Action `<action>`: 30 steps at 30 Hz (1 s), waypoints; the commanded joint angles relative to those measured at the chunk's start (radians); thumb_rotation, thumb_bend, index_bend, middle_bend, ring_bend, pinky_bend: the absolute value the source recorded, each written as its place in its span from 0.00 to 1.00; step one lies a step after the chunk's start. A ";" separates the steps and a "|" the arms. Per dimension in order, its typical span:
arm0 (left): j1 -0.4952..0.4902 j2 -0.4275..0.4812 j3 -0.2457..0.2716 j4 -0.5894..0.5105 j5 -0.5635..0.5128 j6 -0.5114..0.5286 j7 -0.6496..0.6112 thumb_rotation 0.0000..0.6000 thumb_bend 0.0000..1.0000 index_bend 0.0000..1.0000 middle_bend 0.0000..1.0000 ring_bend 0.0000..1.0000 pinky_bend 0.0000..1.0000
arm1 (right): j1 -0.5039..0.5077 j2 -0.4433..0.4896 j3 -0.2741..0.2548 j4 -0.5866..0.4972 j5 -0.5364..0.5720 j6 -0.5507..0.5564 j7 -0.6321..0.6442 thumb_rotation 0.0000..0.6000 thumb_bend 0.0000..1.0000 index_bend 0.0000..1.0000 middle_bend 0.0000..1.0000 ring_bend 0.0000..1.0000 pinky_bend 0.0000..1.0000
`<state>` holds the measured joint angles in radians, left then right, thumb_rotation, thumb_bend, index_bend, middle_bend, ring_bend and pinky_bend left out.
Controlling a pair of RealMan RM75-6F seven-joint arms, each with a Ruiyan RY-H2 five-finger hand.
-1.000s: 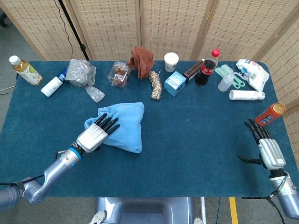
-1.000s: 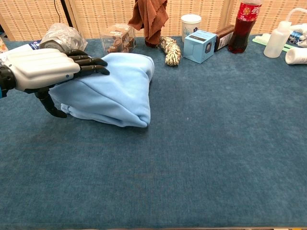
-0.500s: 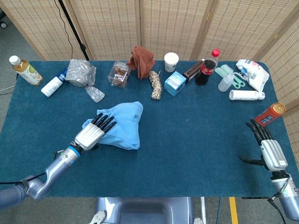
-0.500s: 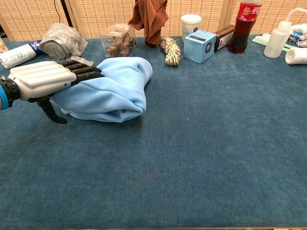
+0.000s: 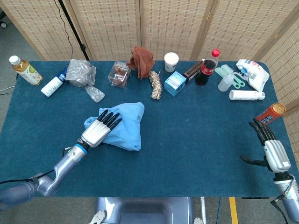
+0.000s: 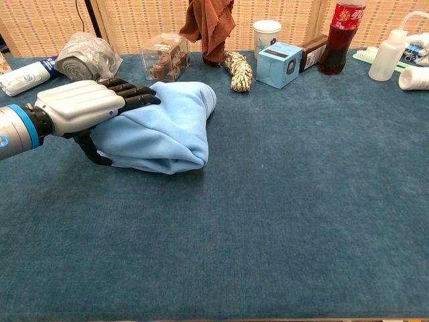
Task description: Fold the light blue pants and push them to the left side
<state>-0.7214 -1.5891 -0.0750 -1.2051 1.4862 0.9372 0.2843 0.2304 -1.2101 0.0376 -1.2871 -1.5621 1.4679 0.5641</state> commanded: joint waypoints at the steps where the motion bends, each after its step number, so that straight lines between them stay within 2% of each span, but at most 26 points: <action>1: -0.009 -0.008 -0.002 0.013 -0.002 -0.006 0.009 1.00 0.05 0.00 0.00 0.00 0.00 | -0.001 0.001 0.001 -0.001 -0.002 0.002 0.000 1.00 0.00 0.00 0.00 0.00 0.06; 15: -0.027 -0.028 -0.002 0.027 -0.055 -0.052 0.051 1.00 0.06 0.00 0.00 0.00 0.00 | -0.006 0.007 0.009 -0.009 -0.013 0.012 0.011 1.00 0.00 0.00 0.00 0.00 0.06; 18: -0.034 -0.033 -0.002 0.028 -0.062 -0.063 0.053 1.00 0.20 0.00 0.00 0.00 0.01 | -0.009 0.011 0.010 -0.012 -0.016 0.017 0.017 1.00 0.00 0.00 0.00 0.00 0.06; 20: -0.037 -0.038 -0.001 0.031 -0.066 -0.066 0.065 1.00 0.34 0.00 0.00 0.00 0.08 | -0.010 0.013 0.011 -0.014 -0.017 0.019 0.020 1.00 0.00 0.00 0.00 0.00 0.06; 21: -0.037 -0.042 0.003 0.035 -0.065 -0.065 0.076 1.00 0.41 0.01 0.00 0.02 0.16 | -0.011 0.014 0.011 -0.015 -0.018 0.021 0.022 1.00 0.00 0.00 0.00 0.00 0.06; 23: -0.036 -0.052 0.006 0.045 -0.064 -0.057 0.095 1.00 0.53 0.11 0.04 0.12 0.30 | -0.013 0.017 0.012 -0.018 -0.021 0.026 0.025 1.00 0.00 0.00 0.00 0.00 0.06; 25: -0.034 -0.065 0.011 0.066 -0.051 -0.034 0.108 1.00 0.67 0.32 0.17 0.28 0.42 | -0.014 0.020 0.013 -0.021 -0.025 0.032 0.028 1.00 0.00 0.00 0.00 0.00 0.06; 26: -0.032 -0.071 0.015 0.077 -0.040 -0.021 0.107 1.00 0.76 0.41 0.26 0.34 0.46 | -0.015 0.022 0.013 -0.022 -0.027 0.034 0.030 1.00 0.00 0.00 0.00 0.00 0.06; 28: -0.029 -0.083 0.023 0.103 -0.012 0.014 0.092 1.00 0.90 0.54 0.36 0.42 0.50 | -0.017 0.024 0.014 -0.025 -0.029 0.036 0.032 1.00 0.00 0.00 0.00 0.00 0.06; 30: -0.026 -0.093 0.028 0.125 0.009 0.043 0.073 1.00 0.98 0.62 0.43 0.49 0.55 | -0.017 0.025 0.014 -0.027 -0.030 0.037 0.033 1.00 0.00 0.00 0.00 0.00 0.06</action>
<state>-0.7514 -1.6685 -0.0551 -1.1033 1.4725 0.9539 0.3738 0.2134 -1.1851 0.0518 -1.3139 -1.5915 1.5046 0.5972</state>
